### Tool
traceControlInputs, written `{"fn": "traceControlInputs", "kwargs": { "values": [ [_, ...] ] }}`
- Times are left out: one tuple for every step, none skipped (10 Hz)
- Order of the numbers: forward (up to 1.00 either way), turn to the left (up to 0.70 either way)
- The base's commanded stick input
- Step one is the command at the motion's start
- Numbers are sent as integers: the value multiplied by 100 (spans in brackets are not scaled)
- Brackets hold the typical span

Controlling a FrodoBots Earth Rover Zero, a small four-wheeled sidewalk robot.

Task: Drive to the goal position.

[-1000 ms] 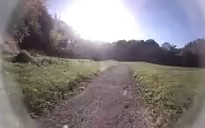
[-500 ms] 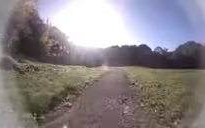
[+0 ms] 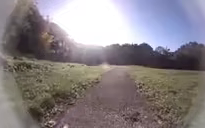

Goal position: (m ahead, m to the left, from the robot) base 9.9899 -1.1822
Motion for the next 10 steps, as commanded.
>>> {"fn": "traceControlInputs", "kwargs": {
  "values": [
    [100,-26],
    [100,-31],
    [100,-36],
    [100,-39],
    [100,-39],
    [100,-39],
    [100,-39],
    [100,-39],
    [100,-3],
    [100,1]
  ]
}}
